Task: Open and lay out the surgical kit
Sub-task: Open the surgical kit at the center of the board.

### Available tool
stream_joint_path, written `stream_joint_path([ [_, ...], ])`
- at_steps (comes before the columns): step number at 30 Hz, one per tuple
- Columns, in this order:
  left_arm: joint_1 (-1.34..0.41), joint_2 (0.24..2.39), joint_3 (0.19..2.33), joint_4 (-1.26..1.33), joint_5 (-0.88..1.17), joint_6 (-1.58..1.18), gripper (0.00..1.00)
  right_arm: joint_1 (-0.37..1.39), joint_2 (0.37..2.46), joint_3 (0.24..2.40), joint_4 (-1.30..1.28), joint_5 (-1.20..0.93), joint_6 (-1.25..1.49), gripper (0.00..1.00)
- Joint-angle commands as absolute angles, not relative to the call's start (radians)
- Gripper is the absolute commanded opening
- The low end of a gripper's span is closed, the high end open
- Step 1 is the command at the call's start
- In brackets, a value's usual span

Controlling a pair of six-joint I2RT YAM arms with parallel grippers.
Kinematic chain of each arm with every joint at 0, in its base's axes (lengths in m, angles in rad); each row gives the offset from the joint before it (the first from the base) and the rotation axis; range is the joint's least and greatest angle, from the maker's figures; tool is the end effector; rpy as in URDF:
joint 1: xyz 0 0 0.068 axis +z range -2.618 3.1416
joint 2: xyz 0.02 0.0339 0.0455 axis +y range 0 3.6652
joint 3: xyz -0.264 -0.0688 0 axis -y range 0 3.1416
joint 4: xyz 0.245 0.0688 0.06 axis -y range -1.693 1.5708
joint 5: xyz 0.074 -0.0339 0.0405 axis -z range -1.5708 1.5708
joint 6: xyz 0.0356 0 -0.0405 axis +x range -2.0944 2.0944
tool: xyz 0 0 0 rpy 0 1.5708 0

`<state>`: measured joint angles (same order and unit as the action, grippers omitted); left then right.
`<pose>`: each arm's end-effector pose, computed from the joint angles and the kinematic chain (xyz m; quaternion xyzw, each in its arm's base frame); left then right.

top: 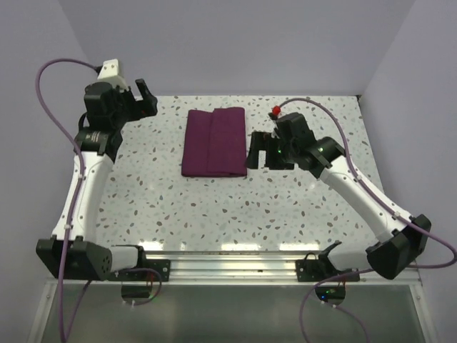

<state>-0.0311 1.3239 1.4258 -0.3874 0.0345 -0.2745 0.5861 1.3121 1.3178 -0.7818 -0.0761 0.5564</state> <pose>0.2981 -0.0105 0.4232 -0.0869 0.7957 -0.1049 0.5901 0.2278 0.1545 0.3534 -0.0284 0.9211 0.2386 0.3063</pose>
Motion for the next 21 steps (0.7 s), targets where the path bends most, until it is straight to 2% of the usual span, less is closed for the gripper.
stream_joint_path([
  [1,-0.028,1.186,1.204,-0.462,0.226,-0.432,1.0,0.662,1.434,1.494,-0.825,-0.077,0.468,0.98],
  [2,-0.018,1.154,1.127,-0.366,0.314,-0.484,1.0,0.716,1.474,1.537,-0.842,-0.057,0.46,0.98],
  [4,-0.015,1.147,0.958,-0.275,0.507,-0.543,0.93,0.759,1.604,1.669,-0.885,-0.029,0.427,0.98],
  [6,-0.018,1.105,0.875,-0.171,0.512,-0.641,0.91,0.807,1.737,1.795,-0.914,0.023,0.414,0.98],
  [11,-0.018,1.025,0.879,-0.363,0.244,-0.605,0.92,0.86,2.047,2.113,-1.064,0.11,0.42,0.94],
  [15,-0.018,0.974,0.888,-0.452,0.131,-0.572,0.88,0.881,2.335,2.412,-1.166,0.184,0.434,0.89],
  [18,-0.034,0.951,0.88,-0.48,0.111,-0.561,0.87,0.881,2.427,2.528,-1.186,0.23,0.446,0.85],
  [21,-0.066,0.943,0.874,-0.522,0.066,-0.543,0.84,0.879,2.473,2.519,-1.164,0.293,0.465,0.79],
])
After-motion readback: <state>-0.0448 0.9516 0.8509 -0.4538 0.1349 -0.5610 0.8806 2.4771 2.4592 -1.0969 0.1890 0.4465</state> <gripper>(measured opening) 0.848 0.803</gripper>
